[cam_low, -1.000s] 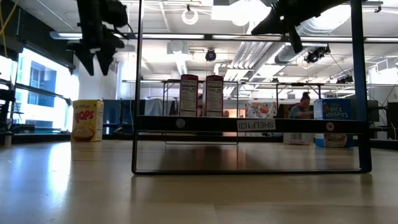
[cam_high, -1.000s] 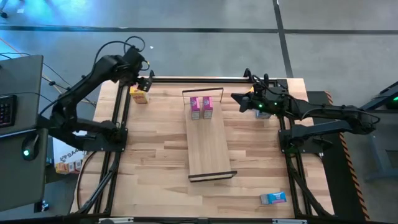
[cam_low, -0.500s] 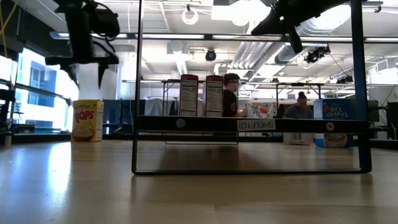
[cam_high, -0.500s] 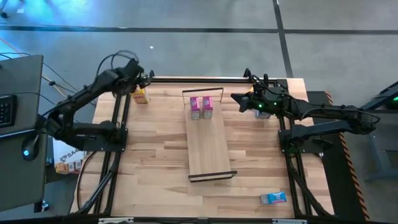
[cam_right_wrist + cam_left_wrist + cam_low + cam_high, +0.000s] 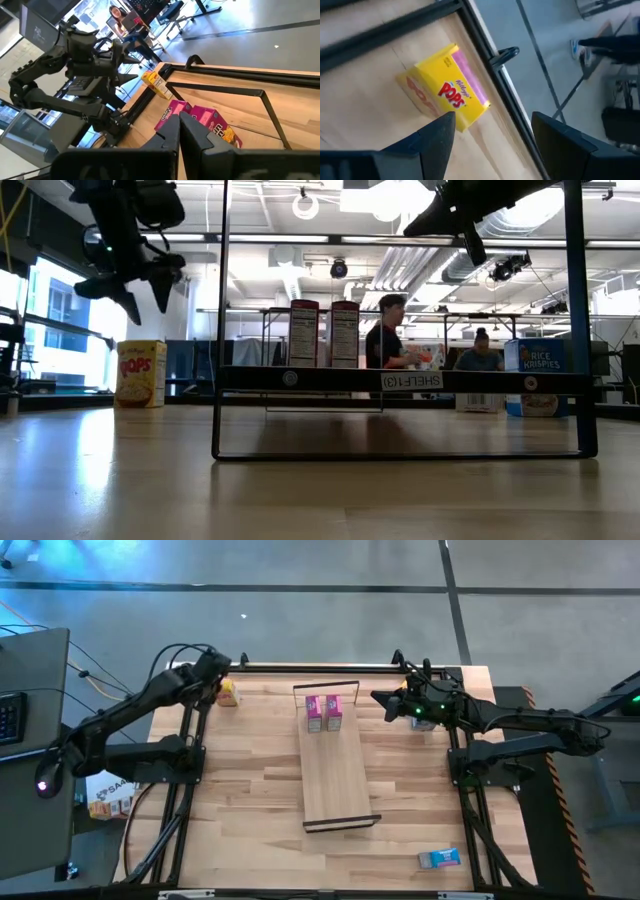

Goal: Stack cereal on shelf
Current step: Put the left yellow cereal box on the shelf

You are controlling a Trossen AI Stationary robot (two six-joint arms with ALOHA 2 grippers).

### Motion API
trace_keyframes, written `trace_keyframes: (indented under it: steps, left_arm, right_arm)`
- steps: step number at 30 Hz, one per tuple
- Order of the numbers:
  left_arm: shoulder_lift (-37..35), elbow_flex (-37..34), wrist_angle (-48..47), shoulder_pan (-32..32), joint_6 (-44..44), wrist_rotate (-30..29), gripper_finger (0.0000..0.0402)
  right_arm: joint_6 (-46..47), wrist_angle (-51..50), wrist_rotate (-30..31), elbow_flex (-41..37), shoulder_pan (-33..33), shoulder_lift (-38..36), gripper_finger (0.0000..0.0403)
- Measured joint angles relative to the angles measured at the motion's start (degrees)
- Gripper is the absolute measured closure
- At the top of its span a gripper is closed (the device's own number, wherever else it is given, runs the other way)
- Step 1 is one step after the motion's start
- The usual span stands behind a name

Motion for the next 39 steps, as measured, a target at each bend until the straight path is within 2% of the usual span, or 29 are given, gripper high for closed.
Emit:
trace_keyframes:
  steps: [6,14,20,32,39]
  left_arm:
    - [1.46,-0.04,0.56,3.02,-5.69,5.9,0.0147]
    - [3.34,-0.09,1.02,9.14,-8.2,13.37,0.0147]
    - [4.85,-0.09,1.92,12.61,-6.77,18.54,0.0147]
    - [5.5,-0.09,-0.86,16.06,-9.69,19.58,0.0147]
    - [7.94,-0.09,0.71,16.88,-9.81,20.73,0.0147]
  right_arm:
    - [0.25,-1.76,0.02,0.0,0.0,0.0,0.0402]
    - [2.99,-3.88,1.29,0.0,-0.02,0.0,0.0402]
    - [3.02,-3.86,1.29,0.0,-0.02,0.0,0.0402]
    - [4.55,-4.09,1.29,0.0,-0.02,0.0,0.0402]
    - [4.67,-4.38,1.31,0.0,-0.02,0.0,0.0402]
